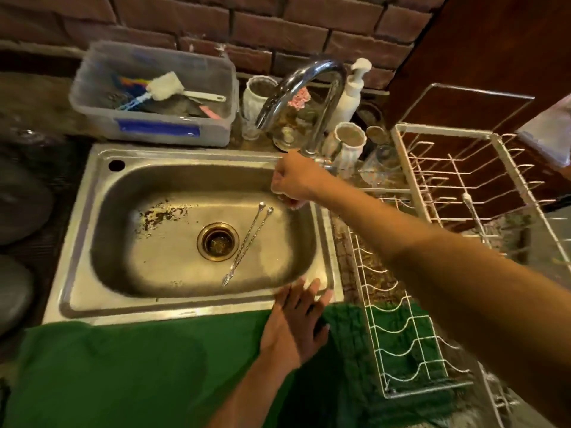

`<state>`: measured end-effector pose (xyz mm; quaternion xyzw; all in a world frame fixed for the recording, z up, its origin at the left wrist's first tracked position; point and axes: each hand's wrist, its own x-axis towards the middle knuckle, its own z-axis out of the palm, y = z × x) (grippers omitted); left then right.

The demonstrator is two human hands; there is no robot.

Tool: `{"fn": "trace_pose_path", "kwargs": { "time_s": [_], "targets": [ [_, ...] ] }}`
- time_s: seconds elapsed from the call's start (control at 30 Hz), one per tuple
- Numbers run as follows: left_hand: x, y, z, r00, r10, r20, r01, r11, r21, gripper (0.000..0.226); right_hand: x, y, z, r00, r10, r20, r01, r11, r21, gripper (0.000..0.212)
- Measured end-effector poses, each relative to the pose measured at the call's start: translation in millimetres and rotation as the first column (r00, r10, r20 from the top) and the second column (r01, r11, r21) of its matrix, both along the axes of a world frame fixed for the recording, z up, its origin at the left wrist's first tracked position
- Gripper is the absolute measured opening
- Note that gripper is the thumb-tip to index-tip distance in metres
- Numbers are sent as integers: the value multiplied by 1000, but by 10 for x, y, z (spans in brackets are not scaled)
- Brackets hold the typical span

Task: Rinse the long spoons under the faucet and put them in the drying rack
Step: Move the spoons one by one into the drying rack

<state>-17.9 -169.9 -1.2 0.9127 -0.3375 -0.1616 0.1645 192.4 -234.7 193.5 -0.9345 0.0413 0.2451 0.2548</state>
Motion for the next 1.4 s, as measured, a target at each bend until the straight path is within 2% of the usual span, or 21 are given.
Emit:
{"fn": "trace_pose_path", "kwargs": {
  "time_s": [0.2,0.3,0.47,0.57,0.7,0.87,1.1,1.2,1.33,1.4],
  "targets": [
    [-26,-69,-52,995,88,-54,-99,965,-244,61,230,39,-1449,957,-199,-211,201,979,-12,13],
    [-19,-33,-28,997,67,-28,-71,976,-204,56,195,91,-1960,930,-232,-285,249,968,26,6],
    [11,0,59,997,81,-2,-81,984,-159,52,240,67,-2390,862,-344,-373,395,916,69,21],
    [15,-2,61,998,70,-10,-70,990,-124,53,338,67,-2537,847,-393,-358,434,900,39,23],
    [22,-12,52,998,69,4,-68,992,-104,50,342,120,-2683,810,-434,-395,481,876,23,37],
    [5,-26,-1,996,88,7,-86,987,-133,49,300,177,-2753,831,-463,-309,490,871,12,30],
    [10,-28,8,995,92,34,-86,984,-154,48,308,169,-2781,731,-557,-393,621,783,45,15],
    [13,-32,12,995,88,41,-83,990,-116,49,320,138,-2671,756,-528,-386,592,803,62,27],
    [-26,-50,3,996,81,36,-79,995,-66,52,320,152,-2425,823,-425,-377,483,873,71,24],
    [-39,-58,-26,996,90,27,-87,992,-90,53,321,136,-2314,823,-451,-346,509,856,93,21]
  ]
}}
